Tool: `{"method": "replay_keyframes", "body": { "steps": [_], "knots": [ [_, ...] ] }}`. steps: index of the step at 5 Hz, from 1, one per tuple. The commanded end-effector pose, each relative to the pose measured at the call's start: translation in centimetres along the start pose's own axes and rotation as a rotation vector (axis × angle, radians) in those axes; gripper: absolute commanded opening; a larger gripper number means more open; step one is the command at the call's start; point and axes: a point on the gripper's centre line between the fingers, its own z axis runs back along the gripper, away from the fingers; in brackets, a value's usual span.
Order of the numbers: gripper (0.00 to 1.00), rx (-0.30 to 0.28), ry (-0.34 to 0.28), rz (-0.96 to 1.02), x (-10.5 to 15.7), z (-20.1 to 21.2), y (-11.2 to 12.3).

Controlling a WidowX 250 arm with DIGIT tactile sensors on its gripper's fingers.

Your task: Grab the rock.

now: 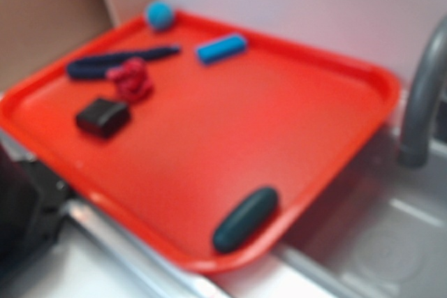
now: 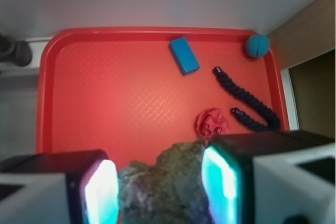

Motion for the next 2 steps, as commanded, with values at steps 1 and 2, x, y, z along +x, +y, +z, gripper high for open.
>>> {"method": "replay_keyframes", "body": {
  "steps": [1, 2],
  "knots": [
    [0.00, -0.042, -0.024, 0.047, 0.37, -0.17, 1.05],
    [0.00, -0.009, 0.006, 0.064, 0.13, -0.82, 0.94]
  ]
}}
